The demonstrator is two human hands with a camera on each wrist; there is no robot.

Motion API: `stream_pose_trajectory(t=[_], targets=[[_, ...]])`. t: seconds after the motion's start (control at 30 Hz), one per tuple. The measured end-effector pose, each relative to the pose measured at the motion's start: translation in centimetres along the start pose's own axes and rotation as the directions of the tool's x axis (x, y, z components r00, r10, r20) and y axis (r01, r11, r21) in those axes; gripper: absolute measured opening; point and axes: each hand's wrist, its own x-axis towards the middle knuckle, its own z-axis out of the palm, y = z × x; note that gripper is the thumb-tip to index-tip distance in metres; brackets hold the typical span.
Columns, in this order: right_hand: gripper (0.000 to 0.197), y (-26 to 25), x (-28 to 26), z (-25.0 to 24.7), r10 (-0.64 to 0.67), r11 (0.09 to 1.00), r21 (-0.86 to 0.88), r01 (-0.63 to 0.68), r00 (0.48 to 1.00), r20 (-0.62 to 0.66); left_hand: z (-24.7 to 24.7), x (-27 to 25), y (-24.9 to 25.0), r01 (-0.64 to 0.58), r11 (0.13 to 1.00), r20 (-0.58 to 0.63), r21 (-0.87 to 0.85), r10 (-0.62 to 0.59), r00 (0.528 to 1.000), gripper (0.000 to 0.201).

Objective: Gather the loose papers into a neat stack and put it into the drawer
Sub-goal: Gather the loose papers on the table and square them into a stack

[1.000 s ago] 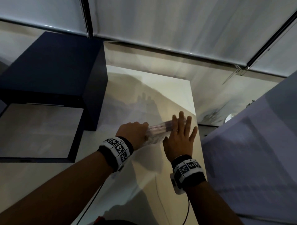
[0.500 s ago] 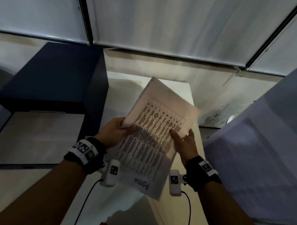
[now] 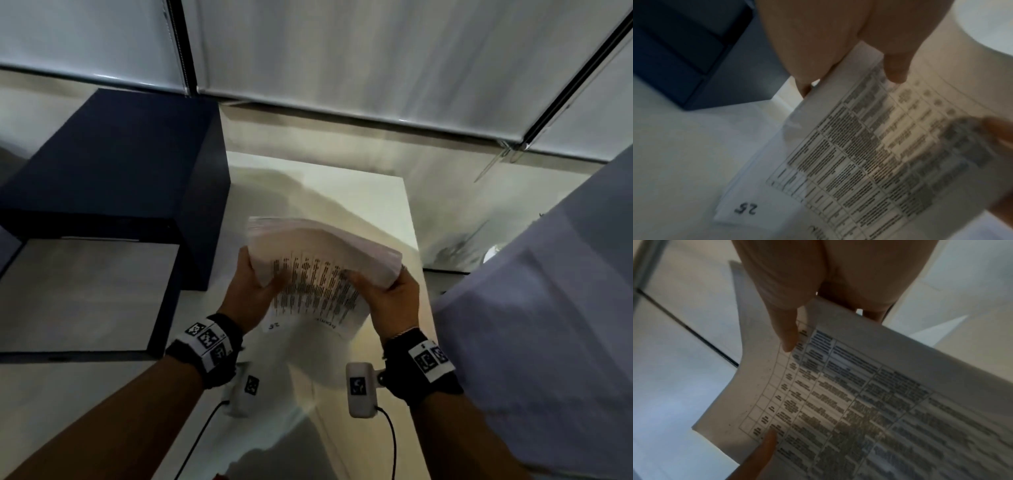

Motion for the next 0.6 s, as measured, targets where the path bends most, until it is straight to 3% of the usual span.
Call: stream_pose_trajectory(t=[0.17, 0.33, 0.4, 0.5, 0.6], targets=[[0.028, 0.0, 0.1, 0.2, 0.004, 1.000, 0.022, -0.005, 1.000, 0.008, 0.9, -0.3, 1.0, 0.011, 0.996, -0.025, -0.089, -0.014, 1.000, 0.030], [0.045, -1.8, 0.2, 0.3, -0.089, 0.989, 0.116, 0.095, 0.994, -0.057, 0.2, -0.4, 3.1, -0.127, 0.968, -0.051, -0.216, 0.118, 0.992, 0.063], [0.036, -2.6, 0.5, 1.0, -0.150, 0.980, 0.115, 0.161, 0.984, -0.098, 0.6, 0.1, 4.6, -0.207, 0.946, -0.150, -0.248, 0.174, 0.973, 0.044], [0.010, -3.0, 1.3, 1.5, -0.124, 0.984, 0.104, 0.147, 0.971, -0.203, 1.4, 1.5, 6.2, -0.253, 0.942, -0.321, -0.220, 0.175, 0.931, 0.023], [0.019, -3.2, 1.6, 1.4, -0.097, 0.981, 0.145, 0.125, 0.978, -0.185, 1.6, 2.4, 6.8, -0.270, 0.948, -0.360, -0.167, 0.196, 0.912, 0.017]])
